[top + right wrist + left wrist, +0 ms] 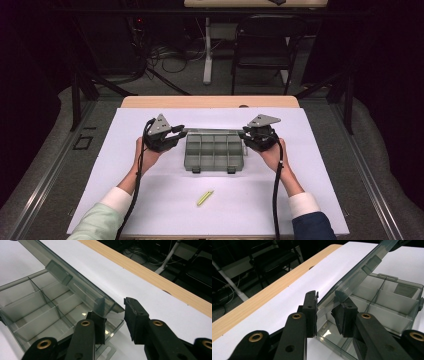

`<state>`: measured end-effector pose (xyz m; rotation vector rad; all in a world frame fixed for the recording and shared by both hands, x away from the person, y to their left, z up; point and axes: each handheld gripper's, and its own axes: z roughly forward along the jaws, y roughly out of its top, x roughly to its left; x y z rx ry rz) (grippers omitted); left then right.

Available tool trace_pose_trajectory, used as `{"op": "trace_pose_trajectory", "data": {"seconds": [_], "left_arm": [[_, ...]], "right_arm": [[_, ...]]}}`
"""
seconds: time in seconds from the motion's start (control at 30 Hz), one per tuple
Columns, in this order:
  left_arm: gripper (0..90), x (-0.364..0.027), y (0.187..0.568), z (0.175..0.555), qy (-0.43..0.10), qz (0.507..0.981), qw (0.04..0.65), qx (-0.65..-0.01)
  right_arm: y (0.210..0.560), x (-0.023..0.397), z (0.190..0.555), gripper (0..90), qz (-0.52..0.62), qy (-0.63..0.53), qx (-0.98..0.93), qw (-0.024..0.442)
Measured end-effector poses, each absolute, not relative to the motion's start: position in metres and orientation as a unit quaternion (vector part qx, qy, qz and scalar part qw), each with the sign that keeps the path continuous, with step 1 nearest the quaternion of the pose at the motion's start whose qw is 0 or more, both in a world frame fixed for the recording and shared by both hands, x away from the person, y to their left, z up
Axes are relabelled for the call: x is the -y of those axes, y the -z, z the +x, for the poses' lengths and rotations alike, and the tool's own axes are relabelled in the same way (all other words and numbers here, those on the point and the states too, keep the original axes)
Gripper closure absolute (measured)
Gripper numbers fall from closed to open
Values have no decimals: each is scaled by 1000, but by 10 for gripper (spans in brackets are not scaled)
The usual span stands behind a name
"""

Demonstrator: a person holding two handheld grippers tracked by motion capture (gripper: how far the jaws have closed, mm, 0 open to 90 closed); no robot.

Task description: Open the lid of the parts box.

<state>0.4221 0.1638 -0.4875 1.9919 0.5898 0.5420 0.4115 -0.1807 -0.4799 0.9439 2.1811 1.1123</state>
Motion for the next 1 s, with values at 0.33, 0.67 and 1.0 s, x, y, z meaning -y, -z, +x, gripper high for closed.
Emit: {"op": "trace_pose_trajectory", "data": {"seconds": [0.33, 0.67, 1.0], "left_arm": [[753, -165, 487, 430, -216, 811, 480, -255], [767, -164, 488, 438, -210, 810, 478, -265], [789, -163, 491, 446, -211, 805, 478, -281]], "right_arm": [[484, 182, 421, 751, 363, -408, -798, 256], [487, 182, 427, 784, 372, -406, -792, 262], [486, 180, 431, 803, 378, -401, -788, 273]]}}
